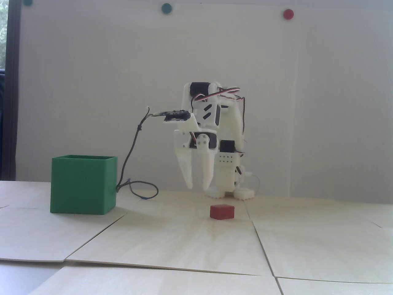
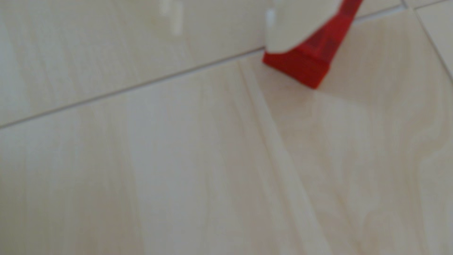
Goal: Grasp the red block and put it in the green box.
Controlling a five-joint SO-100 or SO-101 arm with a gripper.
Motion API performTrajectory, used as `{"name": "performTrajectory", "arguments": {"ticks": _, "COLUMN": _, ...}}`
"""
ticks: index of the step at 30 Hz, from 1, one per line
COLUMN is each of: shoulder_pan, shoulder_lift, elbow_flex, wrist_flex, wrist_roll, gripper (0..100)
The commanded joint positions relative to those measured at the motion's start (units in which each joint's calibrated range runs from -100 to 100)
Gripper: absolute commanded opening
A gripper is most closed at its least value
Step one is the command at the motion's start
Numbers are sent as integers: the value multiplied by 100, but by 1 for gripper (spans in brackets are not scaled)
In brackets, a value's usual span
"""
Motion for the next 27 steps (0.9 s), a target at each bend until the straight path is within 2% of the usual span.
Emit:
{"name": "performTrajectory", "arguments": {"ticks": 1, "shoulder_pan": -256, "shoulder_lift": -619, "elbow_flex": -50, "wrist_flex": 86, "wrist_roll": 3, "gripper": 12}}
{"name": "performTrajectory", "arguments": {"ticks": 6, "shoulder_pan": -416, "shoulder_lift": -619, "elbow_flex": -50, "wrist_flex": 86, "wrist_roll": 70, "gripper": 12}}
{"name": "performTrajectory", "arguments": {"ticks": 13, "shoulder_pan": -400, "shoulder_lift": -611, "elbow_flex": -50, "wrist_flex": 457, "wrist_roll": 643, "gripper": 12}}
{"name": "performTrajectory", "arguments": {"ticks": 20, "shoulder_pan": -408, "shoulder_lift": -611, "elbow_flex": -50, "wrist_flex": 457, "wrist_roll": 643, "gripper": 12}}
{"name": "performTrajectory", "arguments": {"ticks": 24, "shoulder_pan": -376, "shoulder_lift": -611, "elbow_flex": -50, "wrist_flex": 440, "wrist_roll": 653, "gripper": 23}}
{"name": "performTrajectory", "arguments": {"ticks": 27, "shoulder_pan": -368, "shoulder_lift": -611, "elbow_flex": -50, "wrist_flex": 465, "wrist_roll": 987, "gripper": 25}}
